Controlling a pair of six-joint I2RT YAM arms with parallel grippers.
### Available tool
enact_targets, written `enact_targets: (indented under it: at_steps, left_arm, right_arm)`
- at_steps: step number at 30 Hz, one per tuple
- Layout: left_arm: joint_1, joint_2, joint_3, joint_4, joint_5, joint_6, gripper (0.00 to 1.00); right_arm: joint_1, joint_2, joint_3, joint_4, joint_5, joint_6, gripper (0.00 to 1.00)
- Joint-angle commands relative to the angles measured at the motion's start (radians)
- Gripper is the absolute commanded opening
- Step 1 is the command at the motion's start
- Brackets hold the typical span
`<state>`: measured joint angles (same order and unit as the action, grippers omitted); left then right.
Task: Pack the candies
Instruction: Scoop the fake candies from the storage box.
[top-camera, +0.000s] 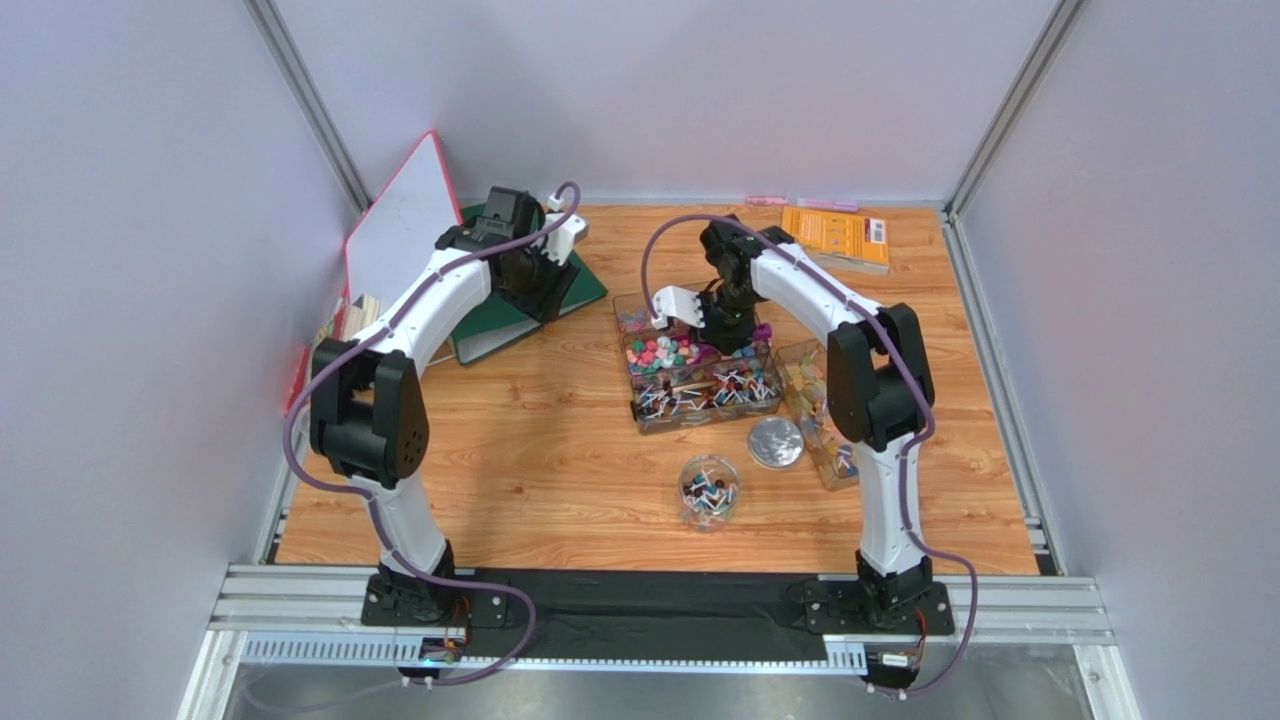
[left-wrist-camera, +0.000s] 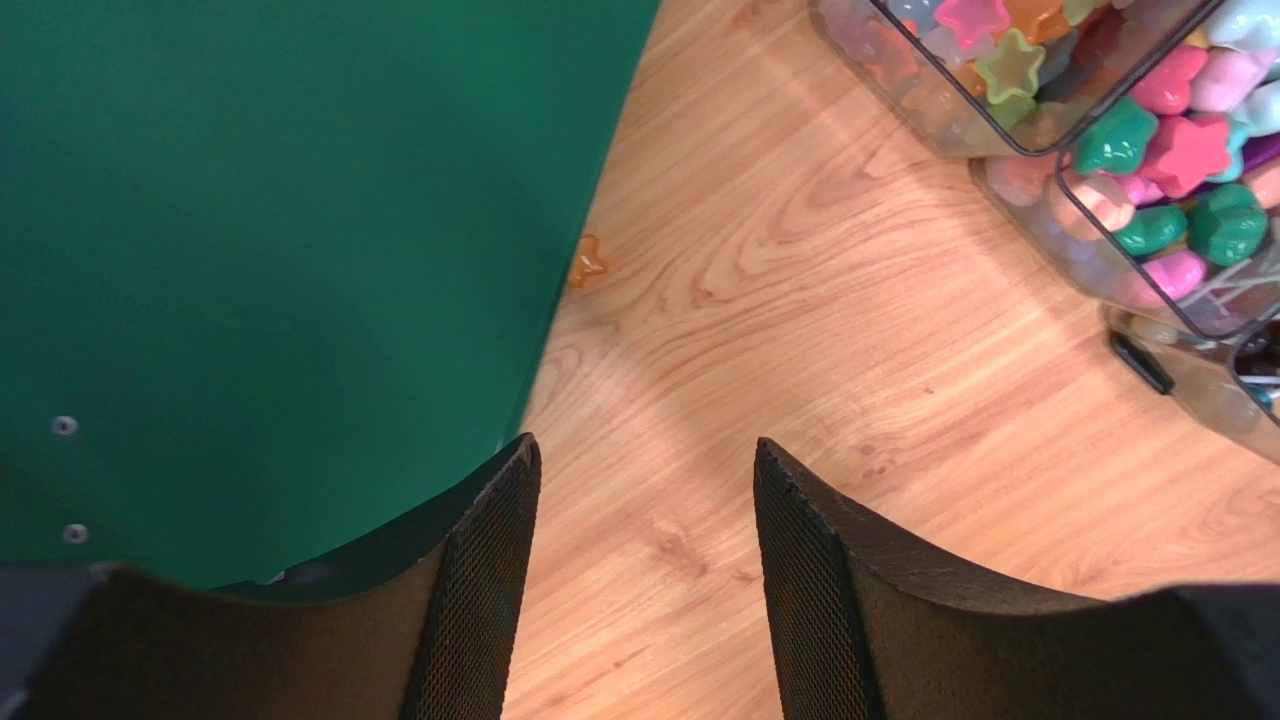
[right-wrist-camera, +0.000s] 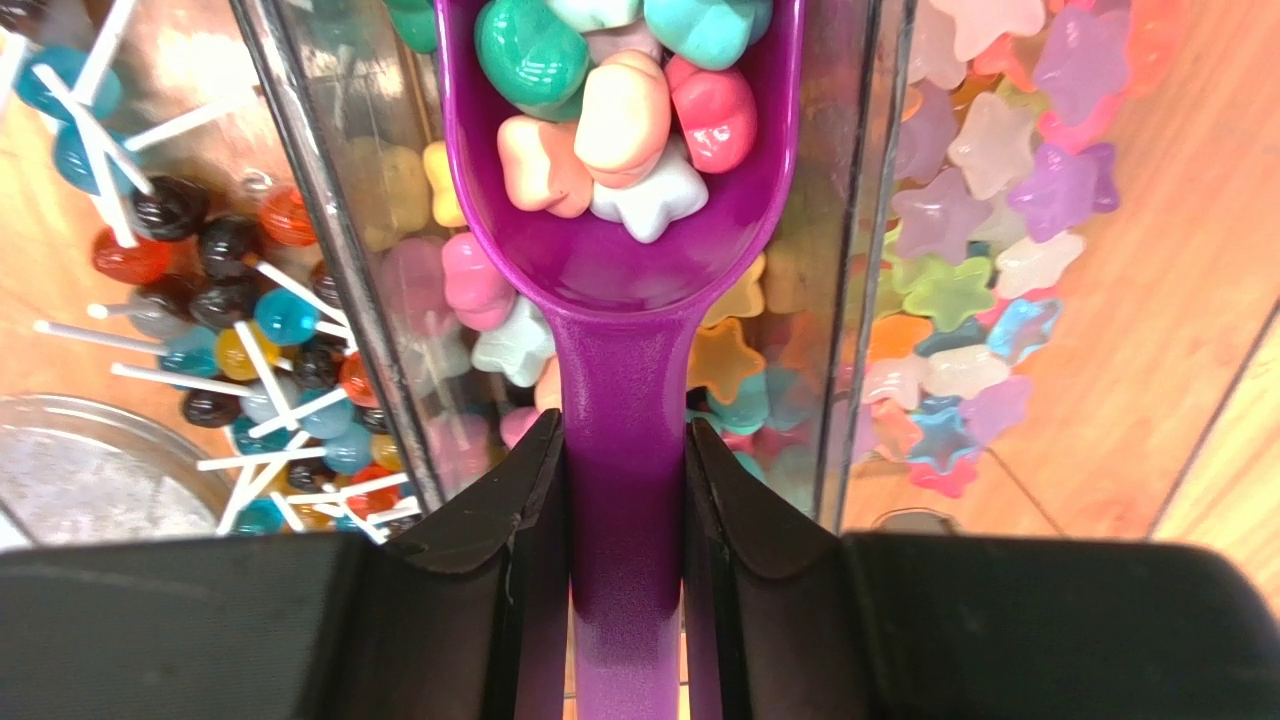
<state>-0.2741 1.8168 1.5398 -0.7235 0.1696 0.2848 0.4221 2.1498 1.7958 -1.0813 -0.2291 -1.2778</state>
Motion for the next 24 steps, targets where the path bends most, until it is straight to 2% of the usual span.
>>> enact_targets:
  at_steps: [1, 8, 12, 17, 24]
  left_arm:
    - [0.000, 0.010, 0.060, -0.011, -0.038, 0.048, 0.61]
    - [0.000, -0.001, 0.069, -0.024, -0.030, 0.062, 0.62]
    - [0.000, -0.017, 0.078, -0.036, -0.027, 0.063, 0.62]
    - [0.000, -0.033, 0.095, -0.066, -0.039, 0.083, 0.62]
    - [0.000, -0.039, 0.109, -0.085, -0.055, 0.094, 0.62]
  right_arm:
    - [-0.003, 0.074, -0.052, 0.078, 0.068, -0.084, 0.00]
    - [0.006, 0.136, -0.013, 0.070, 0.019, -0.092, 0.00]
    - [-0.009, 0.121, -0.010, 0.055, -0.120, -0.097, 0.00]
    - [-0.014, 0.101, -0.022, 0.047, -0.223, -0.106, 0.00]
    - [-0.025, 0.032, -0.133, 0.133, -0.312, -0.066, 0.00]
